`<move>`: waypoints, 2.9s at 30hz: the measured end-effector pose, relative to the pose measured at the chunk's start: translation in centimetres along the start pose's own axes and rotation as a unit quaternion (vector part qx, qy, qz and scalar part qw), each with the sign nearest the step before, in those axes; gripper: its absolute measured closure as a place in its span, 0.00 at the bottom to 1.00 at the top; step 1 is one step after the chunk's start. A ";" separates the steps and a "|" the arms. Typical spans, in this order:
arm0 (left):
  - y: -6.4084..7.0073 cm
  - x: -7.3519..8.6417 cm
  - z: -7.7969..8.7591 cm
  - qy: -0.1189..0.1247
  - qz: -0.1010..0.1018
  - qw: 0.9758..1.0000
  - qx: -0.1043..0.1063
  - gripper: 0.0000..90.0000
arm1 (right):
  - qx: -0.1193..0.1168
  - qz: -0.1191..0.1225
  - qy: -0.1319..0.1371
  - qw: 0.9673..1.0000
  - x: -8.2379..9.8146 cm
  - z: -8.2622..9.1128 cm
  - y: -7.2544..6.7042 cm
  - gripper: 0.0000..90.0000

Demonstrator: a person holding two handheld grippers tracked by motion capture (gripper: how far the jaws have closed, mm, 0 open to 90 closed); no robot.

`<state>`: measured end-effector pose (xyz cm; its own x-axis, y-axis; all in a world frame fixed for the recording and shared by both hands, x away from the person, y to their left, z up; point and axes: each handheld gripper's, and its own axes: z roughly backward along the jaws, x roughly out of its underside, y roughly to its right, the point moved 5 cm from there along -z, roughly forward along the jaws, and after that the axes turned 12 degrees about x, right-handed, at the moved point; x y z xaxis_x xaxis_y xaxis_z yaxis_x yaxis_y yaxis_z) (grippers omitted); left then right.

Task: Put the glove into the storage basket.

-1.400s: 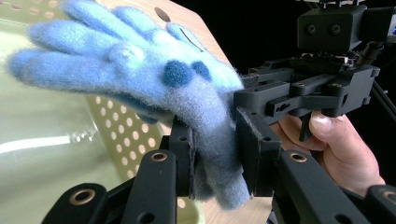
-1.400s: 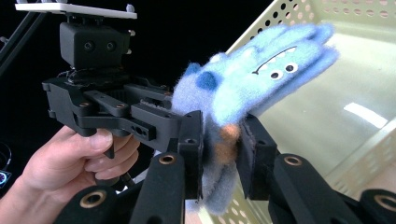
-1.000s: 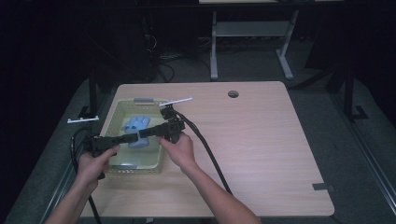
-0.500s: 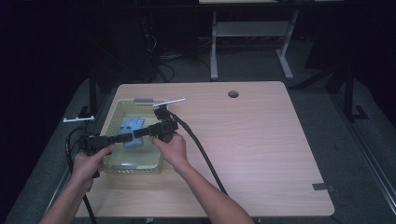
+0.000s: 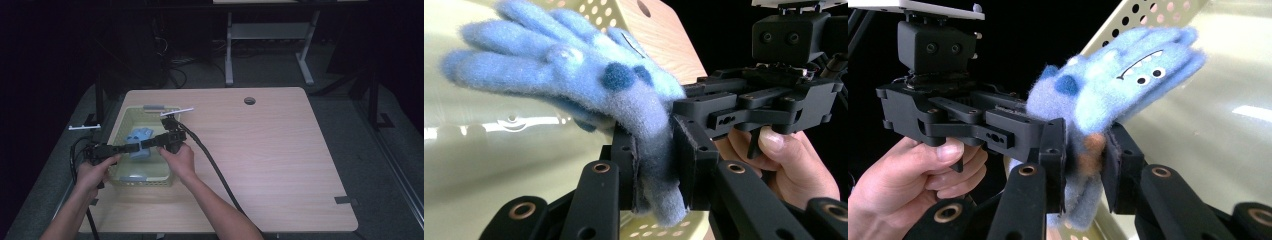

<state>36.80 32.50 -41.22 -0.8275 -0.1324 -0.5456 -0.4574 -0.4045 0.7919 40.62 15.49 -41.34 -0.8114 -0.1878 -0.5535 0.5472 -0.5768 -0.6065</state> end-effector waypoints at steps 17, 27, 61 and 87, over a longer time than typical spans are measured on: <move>-1.1 0.4 -0.2 -0.018 0.009 1.000 -0.016 0.82 | 0.011 -0.007 -0.017 1.000 0.5 -1.2 0.9 0.78; -1.7 0.4 -0.4 -0.027 0.012 0.999 -0.028 0.82 | 0.029 -0.010 -0.016 0.999 0.6 -0.7 1.9 0.79; -4.8 0.2 -4.4 -0.199 0.037 0.954 -0.222 0.78 | -0.001 -0.008 0.028 1.000 1.2 4.4 2.5 0.76; -3.9 -1.9 -4.0 -0.115 0.009 0.962 -0.249 0.69 | 0.007 -0.021 0.048 0.999 1.8 7.4 3.9 0.73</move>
<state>41.43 30.74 -44.39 -0.9105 0.0375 -0.4119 -0.2770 -0.7948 0.5400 39.76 7.09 -40.48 -0.8099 -0.0875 -0.5800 0.5100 -0.5935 -0.6226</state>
